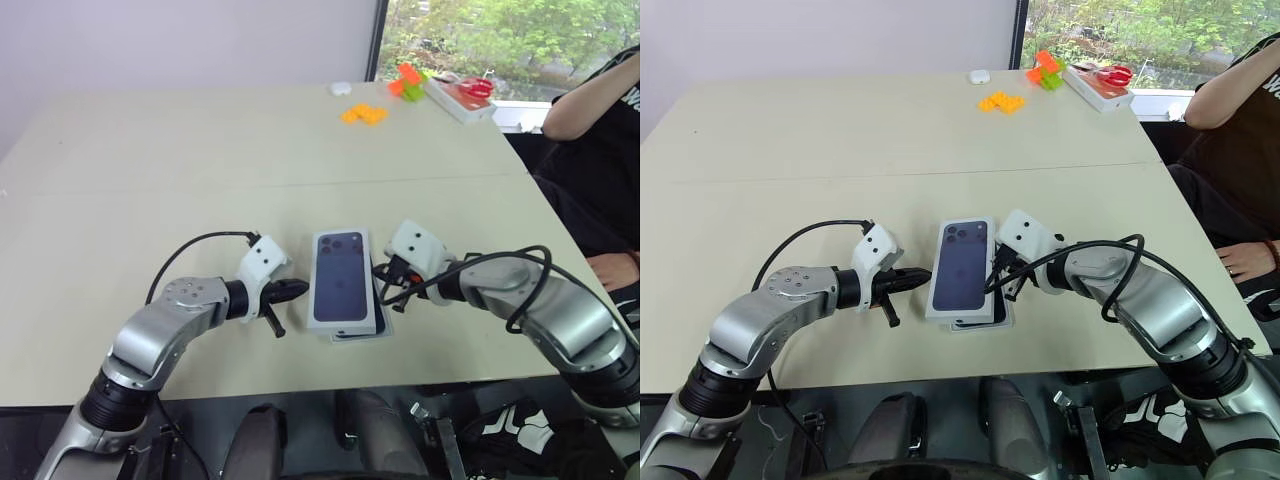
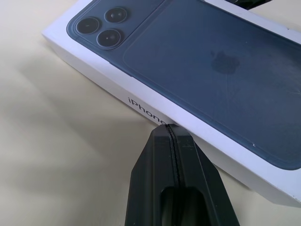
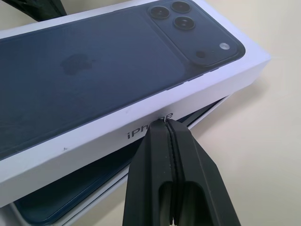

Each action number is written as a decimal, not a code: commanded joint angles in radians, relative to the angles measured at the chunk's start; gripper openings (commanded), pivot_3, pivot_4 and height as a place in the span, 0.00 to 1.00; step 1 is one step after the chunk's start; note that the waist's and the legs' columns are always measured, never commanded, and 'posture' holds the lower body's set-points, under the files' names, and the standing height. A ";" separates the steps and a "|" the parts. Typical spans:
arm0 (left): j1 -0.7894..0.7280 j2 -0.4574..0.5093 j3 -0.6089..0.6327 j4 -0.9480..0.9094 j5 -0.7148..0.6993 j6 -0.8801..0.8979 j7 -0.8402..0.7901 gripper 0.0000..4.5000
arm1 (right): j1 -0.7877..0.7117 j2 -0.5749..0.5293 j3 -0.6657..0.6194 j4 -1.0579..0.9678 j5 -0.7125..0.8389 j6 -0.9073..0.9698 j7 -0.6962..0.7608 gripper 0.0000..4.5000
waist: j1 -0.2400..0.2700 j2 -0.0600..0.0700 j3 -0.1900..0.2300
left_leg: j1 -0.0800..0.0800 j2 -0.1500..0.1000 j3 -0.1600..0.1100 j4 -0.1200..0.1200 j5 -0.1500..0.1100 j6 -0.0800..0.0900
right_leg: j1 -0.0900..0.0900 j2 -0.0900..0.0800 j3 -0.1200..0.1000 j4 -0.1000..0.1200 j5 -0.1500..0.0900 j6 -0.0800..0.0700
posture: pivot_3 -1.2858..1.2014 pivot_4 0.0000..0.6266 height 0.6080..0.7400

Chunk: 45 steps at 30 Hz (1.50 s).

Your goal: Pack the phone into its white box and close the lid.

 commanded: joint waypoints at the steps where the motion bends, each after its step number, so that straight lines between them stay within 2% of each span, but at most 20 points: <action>1: -0.008 -0.017 -0.005 -0.060 -0.032 -0.007 -0.018 0.00 | -0.005 0.021 -0.007 -0.058 0.011 -0.006 0.031 0.01 | 0.000 0.000 0.000 | 0.000 0.000 0.000 0.000 0.000 0.000 | 0.001 0.000 0.000 0.000 0.000 0.000 | 0.52 0.24 1.00; 10: -0.006 0.001 -0.009 -0.124 -0.087 0.034 -0.066 0.00 | 0.015 -0.002 -0.005 -0.080 -0.007 -0.018 0.083 0.01 | -0.001 0.000 0.000 | 0.001 0.000 0.000 0.000 0.000 0.000 | 0.001 0.000 0.000 0.000 0.000 0.000 | 0.52 0.24 1.00; 27: -0.006 -0.017 -0.074 -0.097 -0.019 0.011 -0.031 0.00 | 0.048 -0.004 -0.015 -0.089 -0.051 -0.020 0.114 0.01 | 0.000 0.000 0.000 | 0.004 0.000 0.000 0.000 0.000 0.000 | 0.005 0.000 0.000 0.000 0.000 0.000 | 0.52 0.24 1.00; 45: -0.030 -0.095 0.004 -0.061 -0.045 0.018 0.000 0.00 | 0.020 0.047 -0.064 -0.068 -0.054 0.014 0.121 0.01 | 0.012 0.000 0.000 | 0.004 0.000 0.000 0.000 0.000 0.000 | 0.006 0.001 0.000 0.000 0.000 -0.001 | 0.52 0.24 1.00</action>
